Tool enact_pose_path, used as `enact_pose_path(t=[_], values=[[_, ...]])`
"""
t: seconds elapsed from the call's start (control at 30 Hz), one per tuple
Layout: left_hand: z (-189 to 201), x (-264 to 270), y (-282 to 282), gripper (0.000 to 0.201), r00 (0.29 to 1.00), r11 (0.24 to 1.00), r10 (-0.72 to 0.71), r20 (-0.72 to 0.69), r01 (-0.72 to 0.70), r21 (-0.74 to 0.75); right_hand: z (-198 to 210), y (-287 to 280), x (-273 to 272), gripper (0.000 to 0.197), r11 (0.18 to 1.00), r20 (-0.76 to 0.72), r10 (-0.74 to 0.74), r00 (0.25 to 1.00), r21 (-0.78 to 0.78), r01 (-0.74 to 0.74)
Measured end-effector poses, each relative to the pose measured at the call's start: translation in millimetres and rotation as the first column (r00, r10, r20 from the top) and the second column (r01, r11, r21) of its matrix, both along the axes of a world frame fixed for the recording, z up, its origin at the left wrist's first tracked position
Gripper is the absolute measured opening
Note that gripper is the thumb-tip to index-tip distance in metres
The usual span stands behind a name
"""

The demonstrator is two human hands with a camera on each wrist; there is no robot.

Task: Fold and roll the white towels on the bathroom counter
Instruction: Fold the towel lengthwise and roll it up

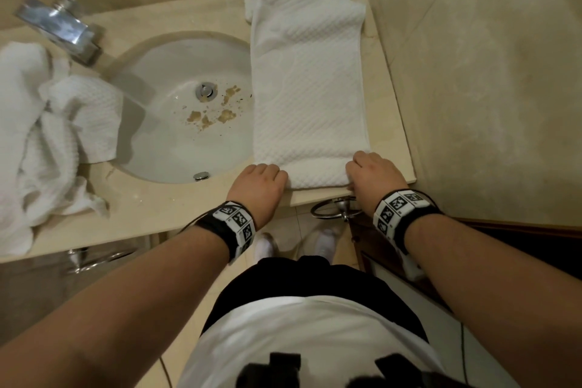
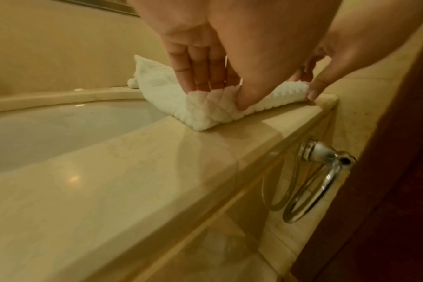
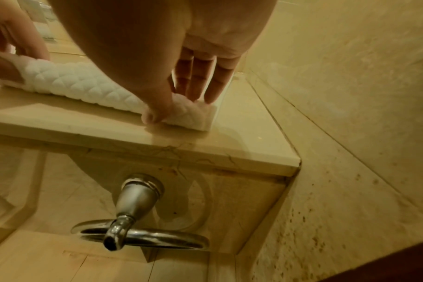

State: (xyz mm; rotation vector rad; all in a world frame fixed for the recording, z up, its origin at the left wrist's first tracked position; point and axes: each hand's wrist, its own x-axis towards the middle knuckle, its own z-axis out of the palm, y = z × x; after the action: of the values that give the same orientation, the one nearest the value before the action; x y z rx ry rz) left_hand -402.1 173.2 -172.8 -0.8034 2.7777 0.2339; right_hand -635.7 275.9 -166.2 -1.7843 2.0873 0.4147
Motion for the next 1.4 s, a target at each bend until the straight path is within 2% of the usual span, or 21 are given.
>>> enact_pose_path(t=[0.1,0.17,0.23,0.33,0.43,0.5,0.6,0.7,0.87,0.93,1.0,1.07,1.17,1.23,1.33,1.4], values=[[2.6,-4.8,-10.0,0.026,0.99,0.983,0.143,0.012,-0.143,0.118,1.0,-2.1,-3.3,0.023,1.0,-0.03,-0.013,0.999,-0.012,0.012],[6.4,-11.4,-20.7,0.022,0.967,0.945,0.253,0.038,-0.256,0.206,2.3,-5.6,-6.3,0.021,0.999,-0.043,-0.022,0.999,-0.024,0.021],[9.6,-16.0,-31.3,0.024,0.939,0.897,0.34,0.051,-0.34,0.284,3.8,-10.9,-9.1,0.023,0.998,-0.039,-0.052,0.998,-0.048,0.05],[9.7,-21.2,-44.1,0.021,0.913,0.853,0.405,0.04,-0.393,0.342,6.9,-18.9,-12.5,0.031,0.995,-0.054,-0.087,0.995,-0.047,0.085],[9.1,-27.3,-50.4,0.019,0.923,0.865,0.382,0.047,-0.375,0.332,13.1,-28.6,-13.6,0.034,0.995,-0.035,-0.094,0.995,0.027,0.095],[11.1,-32.6,-51.9,0.022,0.943,0.906,0.331,0.028,-0.326,0.27,15.3,-32.2,-12.3,0.034,0.994,-0.028,-0.101,0.994,0.041,0.102],[17.0,-42.7,-52.0,0.027,0.964,0.959,0.263,0.03,-0.265,0.102,11.8,-29.7,-8.9,0.031,0.992,-0.055,-0.119,0.991,-0.038,0.117],[22.1,-49.1,-42.3,0.031,0.987,0.99,0.144,0.073,-0.144,-0.003,9.1,-23.1,-2.1,0.032,0.991,-0.124,-0.051,0.991,-0.126,0.035],[23.3,-47.8,-30.3,0.028,0.987,0.996,0.086,0.137,-0.083,-0.027,4.1,-15.2,11.3,0.044,0.942,-0.102,0.139,0.985,-0.294,-0.164],[24.8,-47.0,-28.4,0.026,0.987,0.998,0.071,0.146,-0.069,-0.014,0.4,-17.0,13.8,0.043,0.939,-0.11,0.138,0.984,-0.301,-0.166],[25.8,-44.6,-22.5,0.024,0.983,0.998,0.069,0.17,-0.067,-0.016,-2.6,-19.4,16.8,0.032,0.943,-0.115,0.114,0.987,-0.299,-0.143],[17.3,-40.5,-14.3,0.032,0.986,0.996,0.078,0.145,-0.072,-0.048,-4.5,-20.1,18.8,0.025,0.951,-0.121,0.101,0.987,-0.278,-0.132],[8.9,-36.3,-8.9,0.049,0.988,0.994,0.09,0.128,-0.081,-0.074,-7.5,-20.0,16.4,0.034,0.957,-0.133,0.103,0.986,-0.258,-0.135],[12.7,-38.2,-14.3,0.051,0.988,0.995,0.082,0.132,-0.075,-0.061,-6.2,-23.3,16.2,0.045,0.969,-0.117,0.106,0.987,-0.211,-0.129],[23.6,-44.8,-25.5,0.043,0.983,0.998,0.045,0.179,-0.038,-0.044,-1.6,-32.2,16.2,0.033,0.978,-0.138,0.092,0.986,-0.172,-0.115],[26.3,-46.6,-29.0,0.042,0.977,0.999,0.024,0.21,-0.016,-0.043,0.7,-37.9,15.2,0.032,0.983,-0.154,0.092,0.984,-0.146,-0.115]])
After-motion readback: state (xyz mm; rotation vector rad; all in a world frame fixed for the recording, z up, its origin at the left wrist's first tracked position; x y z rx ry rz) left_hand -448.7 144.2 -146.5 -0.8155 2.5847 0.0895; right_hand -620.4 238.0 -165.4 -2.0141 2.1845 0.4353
